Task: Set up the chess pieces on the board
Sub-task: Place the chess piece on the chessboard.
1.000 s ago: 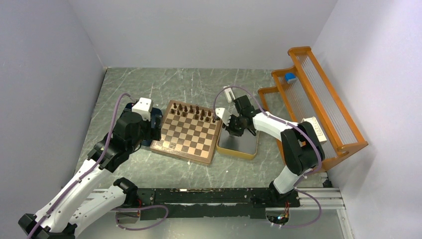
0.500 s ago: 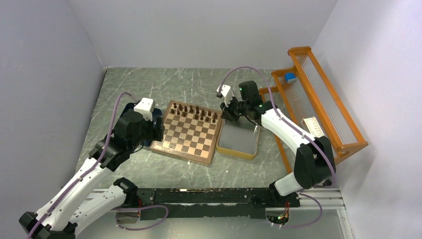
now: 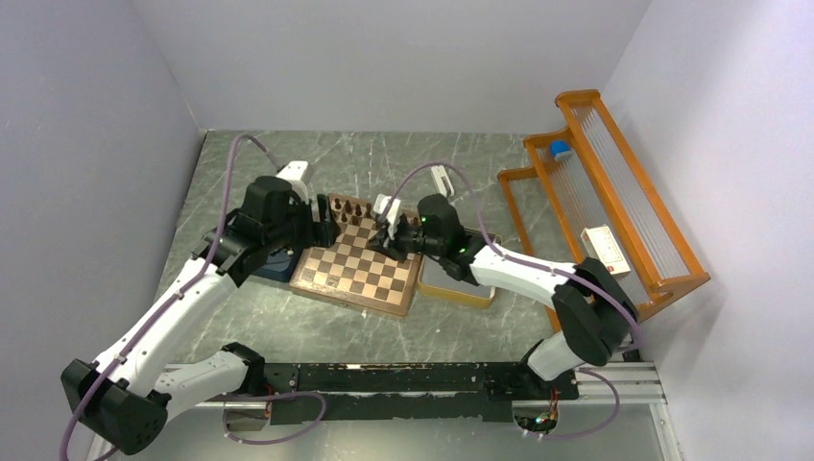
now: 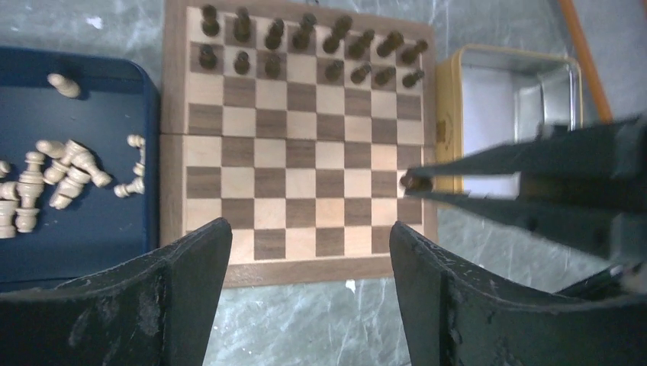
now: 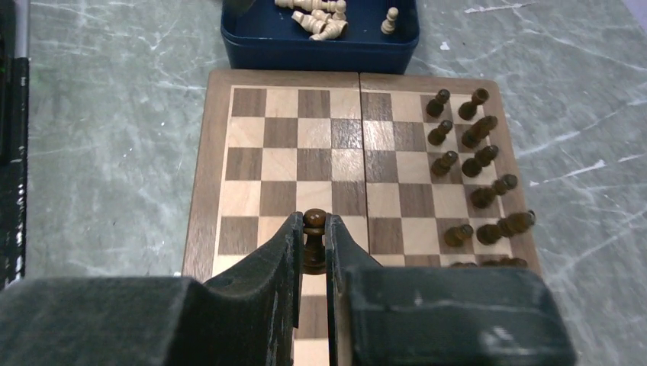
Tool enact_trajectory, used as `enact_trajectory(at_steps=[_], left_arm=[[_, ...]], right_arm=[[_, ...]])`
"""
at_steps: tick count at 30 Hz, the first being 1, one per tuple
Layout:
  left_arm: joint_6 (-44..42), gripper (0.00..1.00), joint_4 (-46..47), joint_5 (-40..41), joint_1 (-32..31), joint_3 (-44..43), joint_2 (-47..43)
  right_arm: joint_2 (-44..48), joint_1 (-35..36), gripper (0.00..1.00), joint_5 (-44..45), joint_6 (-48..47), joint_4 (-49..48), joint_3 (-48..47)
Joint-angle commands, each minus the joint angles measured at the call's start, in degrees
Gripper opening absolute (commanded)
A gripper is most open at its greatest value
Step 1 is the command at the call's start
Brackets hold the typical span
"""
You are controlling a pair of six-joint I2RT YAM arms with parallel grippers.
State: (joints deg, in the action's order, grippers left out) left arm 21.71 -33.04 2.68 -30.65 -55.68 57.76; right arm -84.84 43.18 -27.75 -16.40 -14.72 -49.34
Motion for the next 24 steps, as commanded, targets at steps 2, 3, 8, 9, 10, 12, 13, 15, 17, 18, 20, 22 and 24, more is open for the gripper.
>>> enact_trajectory(at_steps=[2,3,8,9,10,12,13,15,17,18,20,22,24], left_arm=[[1.54,0.81,-3.06,-7.84,8.98,-6.16,2.14],[1.68,0.81,-3.37,-8.92,10.54,-6.86,2.49],[3.07,0.8,-3.15,-16.85,19.15,-6.34,4.04],[3.45,0.8,-2.67,-17.94,20.24,-5.77,4.33],[3.78,0.79,-2.17,-18.72,21.02,-5.04,4.34],[4.23,0.78,-0.76,-19.13,21.85,-3.46,4.25],[4.25,0.78,-0.38,-19.36,22.2,-2.84,4.29],[4.14,0.78,0.17,-19.69,22.63,-1.84,4.37],[4.05,0.79,0.74,-19.89,22.7,-0.91,4.31],[3.97,0.79,1.17,-19.97,22.74,-0.39,4.19],[3.8,0.79,1.79,-19.82,22.74,0.68,3.94],[3.46,0.79,1.92,-19.64,22.74,1.51,4.05],[2.9,0.78,1.72,-19.85,22.74,1.83,4.51]], right_arm=[[-6.08,4.24,0.03,6.4,3.51,-14.49,0.82],[-7.13,4.91,0.02,7.26,3.45,-14.95,0.49],[-11.54,7.56,0.03,12.19,1.22,-17.81,-0.52],[-12.49,7.57,0.04,12.75,1.2,-18.31,-0.78],[-13.46,7.67,0.04,13.14,0.86,-18.43,-1.46],[-15.62,7.84,0.05,14.04,0.16,-18.39,-2.63],[-16.62,7.95,0.05,14.58,-0.26,-18.19,-3.29],[-18.47,8.18,0.05,14.99,-0.98,-17.88,-4.52],[-19.81,8.44,0.05,15.79,-1.08,-17.91,-5.61],[-20.36,8.56,0.05,16.31,-1.04,-18.26,-5.93],[-21.79,8.87,0.05,17.74,-0.75,-19.27,-6.68],[-23.07,9.25,0.05,20.45,-0.8,-19.94,-7.31],[-24.17,10.03,0.06,22.48,-1.54,-20.44,-7.64]])
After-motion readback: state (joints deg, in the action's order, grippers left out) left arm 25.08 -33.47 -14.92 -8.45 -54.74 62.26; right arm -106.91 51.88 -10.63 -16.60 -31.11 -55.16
